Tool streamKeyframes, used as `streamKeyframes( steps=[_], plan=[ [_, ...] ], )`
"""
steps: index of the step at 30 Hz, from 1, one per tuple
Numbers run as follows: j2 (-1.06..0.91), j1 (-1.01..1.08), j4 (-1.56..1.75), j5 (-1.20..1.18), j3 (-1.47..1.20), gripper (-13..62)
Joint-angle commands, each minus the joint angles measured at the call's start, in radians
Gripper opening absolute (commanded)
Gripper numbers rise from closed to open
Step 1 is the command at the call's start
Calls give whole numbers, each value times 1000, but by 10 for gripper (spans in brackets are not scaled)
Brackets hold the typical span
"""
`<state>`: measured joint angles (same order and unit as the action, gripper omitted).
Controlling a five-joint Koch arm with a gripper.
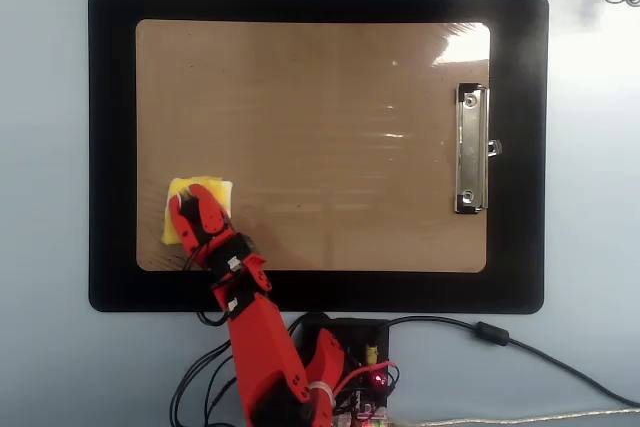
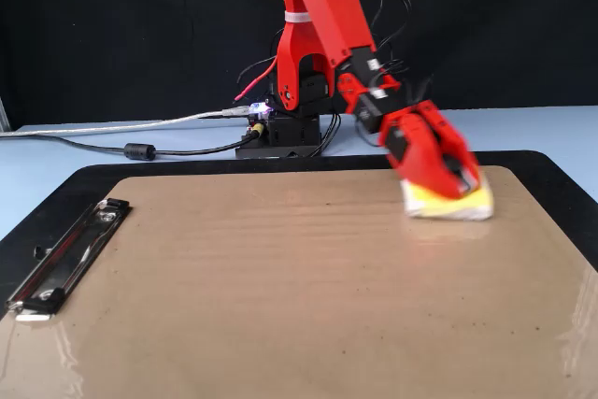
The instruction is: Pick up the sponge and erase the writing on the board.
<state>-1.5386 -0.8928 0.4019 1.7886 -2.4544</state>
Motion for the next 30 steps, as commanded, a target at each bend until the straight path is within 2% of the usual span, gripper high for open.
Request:
streamKeyframes(
  steps=[1,10,12,13,14,16,17,21,25,30],
  plan=[
    [-20,-97,9,132,2,-80],
    [28,-184,9,140,3,-79],
    [35,-181,11,140,3,-54],
    [35,-181,17,137,2,9],
    [32,-189,17,133,0,137],
    [37,-193,18,130,8,284],
    [37,-193,17,127,14,307],
    [25,-189,15,129,29,317],
    [-91,-161,6,126,57,326],
    [-308,41,-80,51,51,323]
  ],
)
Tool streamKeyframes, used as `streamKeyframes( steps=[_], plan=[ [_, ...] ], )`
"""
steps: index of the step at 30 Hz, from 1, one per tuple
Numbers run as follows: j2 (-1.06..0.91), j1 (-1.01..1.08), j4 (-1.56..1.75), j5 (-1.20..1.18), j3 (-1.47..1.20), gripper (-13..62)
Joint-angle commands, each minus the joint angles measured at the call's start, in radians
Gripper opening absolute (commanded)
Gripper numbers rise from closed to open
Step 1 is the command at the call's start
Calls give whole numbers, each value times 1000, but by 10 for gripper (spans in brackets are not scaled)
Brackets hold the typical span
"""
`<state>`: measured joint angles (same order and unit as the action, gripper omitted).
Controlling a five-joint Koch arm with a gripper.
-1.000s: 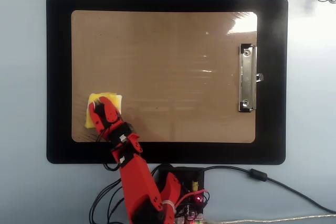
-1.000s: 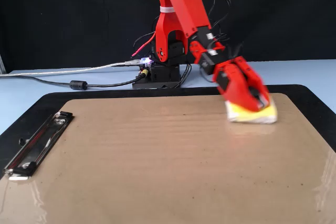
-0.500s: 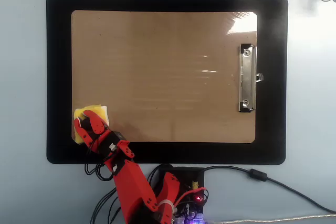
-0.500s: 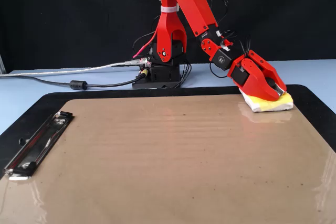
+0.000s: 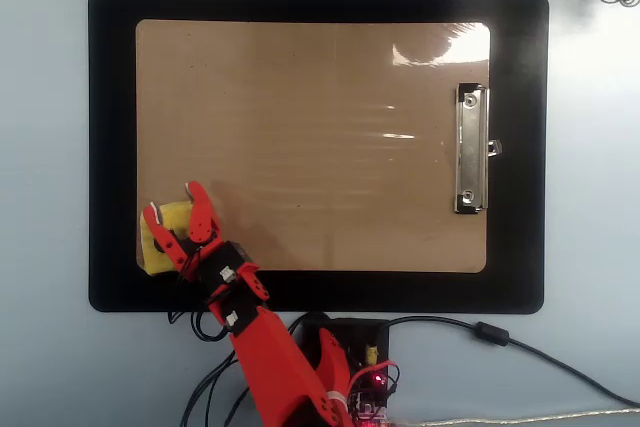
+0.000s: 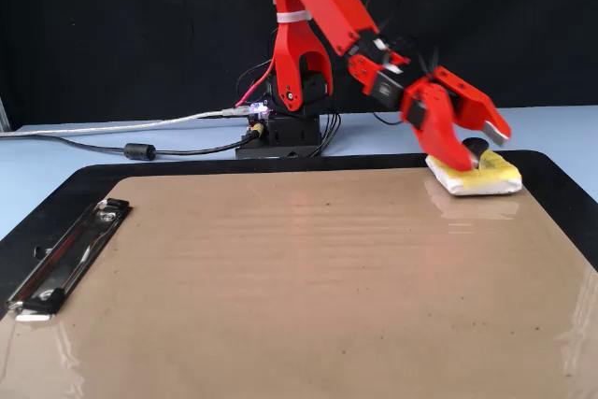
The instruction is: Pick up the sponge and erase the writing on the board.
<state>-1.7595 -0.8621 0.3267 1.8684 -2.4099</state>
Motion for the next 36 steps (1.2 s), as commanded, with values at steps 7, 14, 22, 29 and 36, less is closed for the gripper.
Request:
streamKeyframes(
  steps=[7,14,22,29,36],
  plan=[
    [-601,245,-821,-236,-31,329],
    [-594,816,-1707,-509,181,330],
    [-577,1287,-1942,-592,-49,338],
    [-586,1287,-1928,-598,-74,342],
    [-586,1287,-1928,-598,-74,342]
  ],
)
